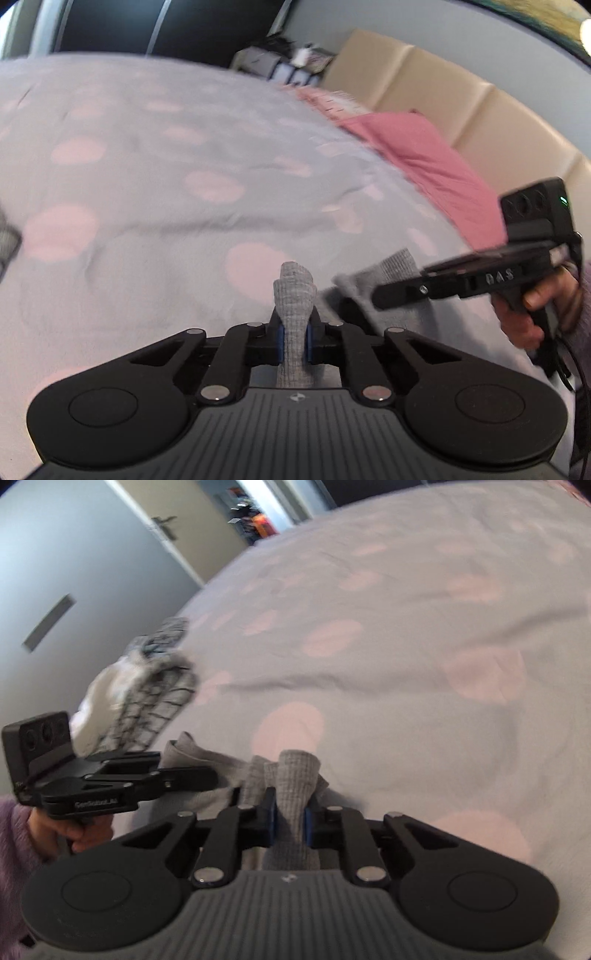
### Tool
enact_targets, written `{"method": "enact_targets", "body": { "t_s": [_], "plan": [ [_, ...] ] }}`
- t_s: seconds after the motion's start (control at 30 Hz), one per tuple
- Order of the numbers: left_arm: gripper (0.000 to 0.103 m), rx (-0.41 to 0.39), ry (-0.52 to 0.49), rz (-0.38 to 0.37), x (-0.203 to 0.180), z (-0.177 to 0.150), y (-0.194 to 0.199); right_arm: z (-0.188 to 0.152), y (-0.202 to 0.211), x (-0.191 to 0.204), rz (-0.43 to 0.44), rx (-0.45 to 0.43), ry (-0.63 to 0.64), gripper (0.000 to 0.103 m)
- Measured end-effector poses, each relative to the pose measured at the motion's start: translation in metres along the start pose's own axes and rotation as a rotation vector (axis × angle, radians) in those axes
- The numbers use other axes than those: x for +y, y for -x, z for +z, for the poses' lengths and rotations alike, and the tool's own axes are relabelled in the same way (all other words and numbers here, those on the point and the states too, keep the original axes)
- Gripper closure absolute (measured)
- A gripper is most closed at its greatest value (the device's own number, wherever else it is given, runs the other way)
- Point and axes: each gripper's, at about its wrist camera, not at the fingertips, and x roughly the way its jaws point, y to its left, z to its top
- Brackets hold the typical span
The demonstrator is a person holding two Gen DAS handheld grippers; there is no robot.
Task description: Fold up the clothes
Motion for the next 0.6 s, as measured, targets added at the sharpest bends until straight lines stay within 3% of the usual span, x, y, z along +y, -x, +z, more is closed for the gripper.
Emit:
{"method": "enact_targets", "body": {
  "t_s": [0.27, 0.43, 0.6],
  "plan": [
    [0.095, -0.013, -0.177, -0.049, -0.054, 0.005, 0.066, -0.009, 0.073, 0.070, 0.092, -0.011, 0.244, 0.087],
    [0.095, 0.021, -0.291, -0.066, -0.089, -0.009, 0.103, -0.042, 0.116, 0.113, 0.104, 0.024, 0.386, 0.088],
    [0.095, 0.093, -0.411, -0.093, -0.125, -0.042, 0.124, -0.087, 0.138, 0.134, 0.105, 0.092, 0.487, 0.090]
  ]
}}
